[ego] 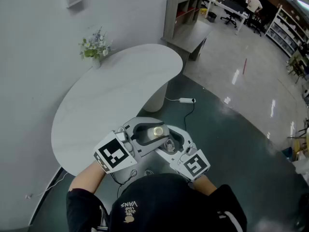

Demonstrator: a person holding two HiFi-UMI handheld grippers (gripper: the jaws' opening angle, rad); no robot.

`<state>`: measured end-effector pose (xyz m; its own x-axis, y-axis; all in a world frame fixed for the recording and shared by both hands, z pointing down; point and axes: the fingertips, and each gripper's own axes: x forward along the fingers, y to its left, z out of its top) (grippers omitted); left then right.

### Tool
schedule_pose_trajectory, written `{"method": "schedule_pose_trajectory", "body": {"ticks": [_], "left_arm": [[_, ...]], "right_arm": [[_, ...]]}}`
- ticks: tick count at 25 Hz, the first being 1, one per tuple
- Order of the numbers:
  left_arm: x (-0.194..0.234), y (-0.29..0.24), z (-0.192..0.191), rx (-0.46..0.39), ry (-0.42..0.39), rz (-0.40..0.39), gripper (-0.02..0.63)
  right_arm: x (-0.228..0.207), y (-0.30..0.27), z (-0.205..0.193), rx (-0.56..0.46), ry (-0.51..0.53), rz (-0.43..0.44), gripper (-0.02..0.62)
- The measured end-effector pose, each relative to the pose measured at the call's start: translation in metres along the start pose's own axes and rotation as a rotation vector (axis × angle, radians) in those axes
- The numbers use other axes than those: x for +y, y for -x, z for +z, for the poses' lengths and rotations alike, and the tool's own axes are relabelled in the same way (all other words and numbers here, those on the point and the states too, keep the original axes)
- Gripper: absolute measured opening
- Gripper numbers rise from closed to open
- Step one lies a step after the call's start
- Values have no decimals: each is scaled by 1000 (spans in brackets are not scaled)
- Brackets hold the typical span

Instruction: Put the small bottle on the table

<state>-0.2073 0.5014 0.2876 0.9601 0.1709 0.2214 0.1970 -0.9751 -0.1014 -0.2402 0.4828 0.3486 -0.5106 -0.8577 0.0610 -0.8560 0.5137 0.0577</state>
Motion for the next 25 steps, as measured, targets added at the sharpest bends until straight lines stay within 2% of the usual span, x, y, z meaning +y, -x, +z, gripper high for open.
{"method": "schedule_pose_trajectory", "body": {"ticks": [8,18,25], "left_arm": [[35,-14,-7,2,22,22,161],[146,-87,-9,0,65,113,161],[220,-145,-8,14,82,222,161]], "right_arm": [[-31,-17,-8,0,-37,33,262],[-155,-50,-20,-16,-22,134,262],[-244,-65,-30,1,-6,243,262]]}}
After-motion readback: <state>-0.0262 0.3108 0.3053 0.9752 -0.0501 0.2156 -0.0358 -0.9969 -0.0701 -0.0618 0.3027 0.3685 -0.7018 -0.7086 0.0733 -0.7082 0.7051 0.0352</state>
